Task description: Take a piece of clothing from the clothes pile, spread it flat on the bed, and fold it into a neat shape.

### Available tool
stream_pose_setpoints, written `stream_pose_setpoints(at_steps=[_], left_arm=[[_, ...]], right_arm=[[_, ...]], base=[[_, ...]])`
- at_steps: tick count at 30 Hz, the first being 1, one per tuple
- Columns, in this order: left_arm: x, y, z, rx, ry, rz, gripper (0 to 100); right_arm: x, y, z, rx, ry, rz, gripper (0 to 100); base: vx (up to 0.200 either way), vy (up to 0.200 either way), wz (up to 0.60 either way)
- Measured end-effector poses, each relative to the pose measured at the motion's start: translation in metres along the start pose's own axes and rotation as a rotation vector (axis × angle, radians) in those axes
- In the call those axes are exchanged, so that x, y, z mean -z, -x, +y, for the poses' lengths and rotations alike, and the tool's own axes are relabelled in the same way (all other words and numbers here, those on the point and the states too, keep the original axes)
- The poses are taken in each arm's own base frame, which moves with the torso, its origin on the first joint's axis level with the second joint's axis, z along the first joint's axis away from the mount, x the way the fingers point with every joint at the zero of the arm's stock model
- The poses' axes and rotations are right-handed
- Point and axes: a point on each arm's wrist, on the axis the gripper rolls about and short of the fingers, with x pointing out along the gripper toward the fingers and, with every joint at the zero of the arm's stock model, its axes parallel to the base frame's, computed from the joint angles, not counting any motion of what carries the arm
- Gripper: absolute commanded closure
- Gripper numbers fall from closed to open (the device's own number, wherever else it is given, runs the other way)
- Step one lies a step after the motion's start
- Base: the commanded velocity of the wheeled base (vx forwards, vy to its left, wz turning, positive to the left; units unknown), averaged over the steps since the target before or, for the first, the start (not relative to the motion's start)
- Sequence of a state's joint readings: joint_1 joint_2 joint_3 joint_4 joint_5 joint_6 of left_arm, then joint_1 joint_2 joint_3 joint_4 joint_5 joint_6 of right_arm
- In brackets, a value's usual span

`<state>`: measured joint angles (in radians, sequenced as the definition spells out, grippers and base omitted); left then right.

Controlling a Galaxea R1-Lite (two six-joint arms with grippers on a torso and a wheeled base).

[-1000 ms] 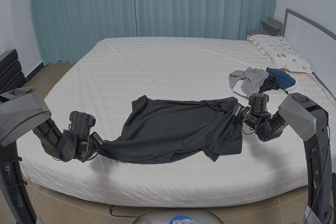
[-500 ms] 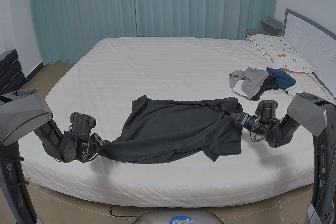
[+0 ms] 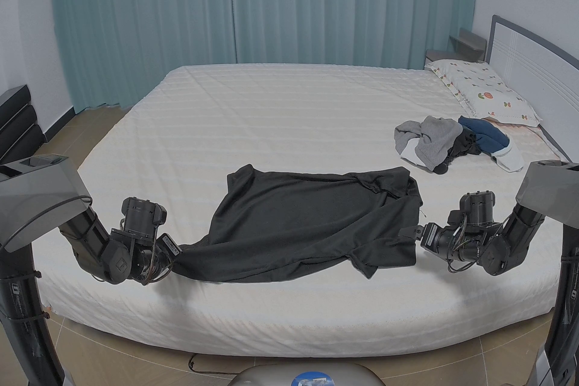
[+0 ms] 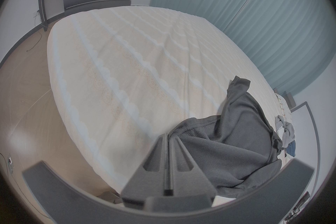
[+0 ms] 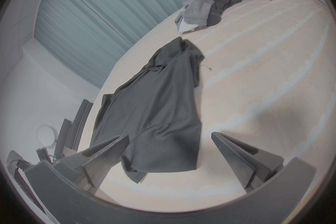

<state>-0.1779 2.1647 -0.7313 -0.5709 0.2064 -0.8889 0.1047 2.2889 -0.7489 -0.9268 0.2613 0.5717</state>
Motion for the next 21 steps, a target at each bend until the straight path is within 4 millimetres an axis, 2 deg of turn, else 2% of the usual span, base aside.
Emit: stream_pose_setpoints(at_steps=[14,15,21], left_arm=[[0.001,0.001,0.001,-0.003,-0.004,0.007,100],[0.001,0.001,0.001,-0.003,-0.004,0.007,100],[0.001,0.001,0.001,-0.003,-0.006,0.007,100]], right_arm=[[0.023,-0.015,0.002,0.007,0.012,0.073,0],[0.023,-0.016,0.001,0.009,0.012,0.075,100],[0.029,-0.021,-0.003,0.019,0.008,0.09,100]], base=[[0.0,0.0,0.0],[0.0,0.0,0.0],[0.0,0.0,0.0]])
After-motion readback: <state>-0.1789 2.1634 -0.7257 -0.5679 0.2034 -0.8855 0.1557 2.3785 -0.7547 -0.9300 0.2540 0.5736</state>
